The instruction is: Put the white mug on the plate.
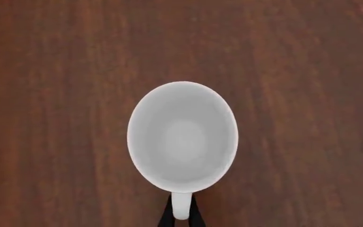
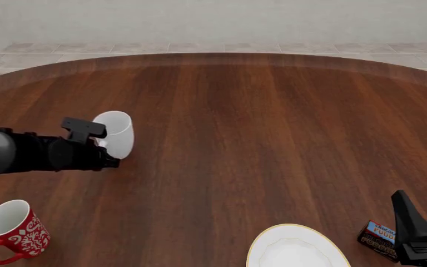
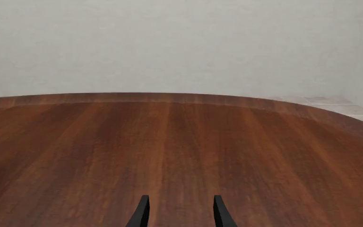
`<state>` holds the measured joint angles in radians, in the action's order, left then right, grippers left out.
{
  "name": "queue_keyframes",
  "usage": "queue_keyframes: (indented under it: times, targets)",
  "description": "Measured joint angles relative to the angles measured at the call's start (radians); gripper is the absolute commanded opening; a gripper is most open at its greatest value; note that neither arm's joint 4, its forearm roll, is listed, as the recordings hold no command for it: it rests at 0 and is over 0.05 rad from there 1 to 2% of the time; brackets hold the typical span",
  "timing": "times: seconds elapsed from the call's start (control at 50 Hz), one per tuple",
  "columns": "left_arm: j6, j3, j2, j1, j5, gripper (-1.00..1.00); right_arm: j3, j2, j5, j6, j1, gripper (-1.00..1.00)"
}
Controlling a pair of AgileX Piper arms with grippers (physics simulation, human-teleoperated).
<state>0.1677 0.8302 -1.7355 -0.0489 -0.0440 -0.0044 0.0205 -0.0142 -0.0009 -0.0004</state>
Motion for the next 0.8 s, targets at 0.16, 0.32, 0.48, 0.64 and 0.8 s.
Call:
queue_keyframes:
  times: [0.16, 0.32, 0.48, 0.64, 0.8]
  targets:
    - [0.002, -0.007, 0.032, 0.011, -0.019, -1.00, 0.000, 0.000, 0.000, 0.000, 0.000, 1.00]
    - [0.000, -0.016, 0.085, 0.013, -0.051, -1.00, 0.000, 0.000, 0.000, 0.000, 0.000, 1.00]
    - [-0.003, -0.027, 0.147, 0.006, -0.090, -1.00, 0.000, 0.000, 0.000, 0.000, 0.000, 1.00]
    - [-0.014, -0.036, 0.214, -0.012, -0.133, -1.00, 0.000, 0.000, 0.000, 0.000, 0.000, 1.00]
    - [-0.032, -0.046, 0.282, -0.043, -0.170, -1.00, 0.000, 0.000, 0.000, 0.000, 0.000, 1.00]
